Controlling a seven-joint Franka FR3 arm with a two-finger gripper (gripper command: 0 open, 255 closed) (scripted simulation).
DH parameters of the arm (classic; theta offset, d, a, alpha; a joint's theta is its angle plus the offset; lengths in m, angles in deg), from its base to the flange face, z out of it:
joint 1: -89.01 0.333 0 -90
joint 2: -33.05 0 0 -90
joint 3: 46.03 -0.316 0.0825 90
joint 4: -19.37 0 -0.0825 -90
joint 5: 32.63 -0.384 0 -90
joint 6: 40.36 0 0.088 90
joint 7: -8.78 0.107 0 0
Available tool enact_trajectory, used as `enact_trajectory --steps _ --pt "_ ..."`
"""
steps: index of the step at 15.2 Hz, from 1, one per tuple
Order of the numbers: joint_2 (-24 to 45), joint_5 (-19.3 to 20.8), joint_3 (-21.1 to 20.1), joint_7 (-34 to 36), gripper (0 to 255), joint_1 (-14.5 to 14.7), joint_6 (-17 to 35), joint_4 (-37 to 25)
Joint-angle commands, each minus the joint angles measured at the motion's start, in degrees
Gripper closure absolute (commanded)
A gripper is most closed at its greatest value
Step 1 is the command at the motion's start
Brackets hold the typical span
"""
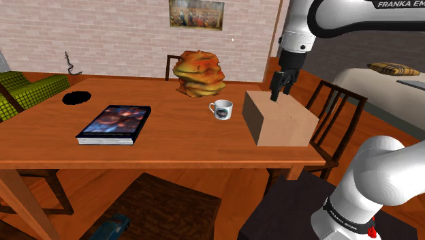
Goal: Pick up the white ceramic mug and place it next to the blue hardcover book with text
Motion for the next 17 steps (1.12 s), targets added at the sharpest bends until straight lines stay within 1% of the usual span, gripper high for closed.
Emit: enact_trajectory --steps 1,9,13,17 --pt "0.0 0.0 0.0 0.0 0 0.0 0.0 0.0" --pt "17.7 0.1 4.3 -3.9 0 -1.0 8.6 -7.6" --pt "26.9 -0.8 6.2 -6.1 0 -1.3 11.4 -13.1" --pt "36.2 -2.4 7.8 -8.5 0 -1.7 13.0 -19.8"
